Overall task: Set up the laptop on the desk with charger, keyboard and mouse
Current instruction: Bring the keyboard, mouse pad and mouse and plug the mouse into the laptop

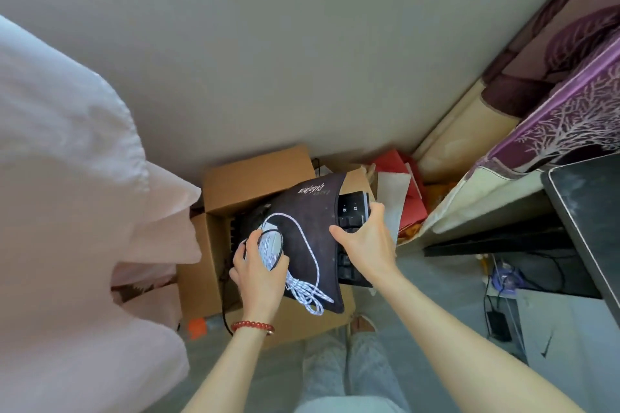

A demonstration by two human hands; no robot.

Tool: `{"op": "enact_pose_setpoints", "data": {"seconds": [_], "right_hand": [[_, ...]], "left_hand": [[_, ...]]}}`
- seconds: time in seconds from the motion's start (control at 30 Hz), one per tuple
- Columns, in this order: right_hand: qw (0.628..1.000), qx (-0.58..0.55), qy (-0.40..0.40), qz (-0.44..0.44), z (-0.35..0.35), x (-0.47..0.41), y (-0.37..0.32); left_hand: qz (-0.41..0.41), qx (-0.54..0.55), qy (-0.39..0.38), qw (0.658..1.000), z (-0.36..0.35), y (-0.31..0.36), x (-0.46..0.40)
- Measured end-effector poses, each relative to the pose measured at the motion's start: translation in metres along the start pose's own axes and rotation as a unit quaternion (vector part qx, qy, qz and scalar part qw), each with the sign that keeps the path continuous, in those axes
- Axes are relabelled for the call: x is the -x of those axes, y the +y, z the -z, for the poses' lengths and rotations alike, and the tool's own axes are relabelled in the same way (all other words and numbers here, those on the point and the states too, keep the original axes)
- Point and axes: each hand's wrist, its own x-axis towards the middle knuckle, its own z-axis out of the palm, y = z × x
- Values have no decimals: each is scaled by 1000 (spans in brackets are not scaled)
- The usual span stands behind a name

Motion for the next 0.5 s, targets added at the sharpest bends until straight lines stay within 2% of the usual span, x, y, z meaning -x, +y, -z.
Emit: {"op": "enact_pose_setpoints", "data": {"seconds": [0.23, 0.5], "right_hand": [[995, 42, 28, 82, 23, 35, -47], [989, -55, 104, 93, 150, 110, -57]], "left_hand": [[-83, -7, 25, 996, 46, 29, 34], [-251, 42, 30, 967, 82, 91, 108]]}}
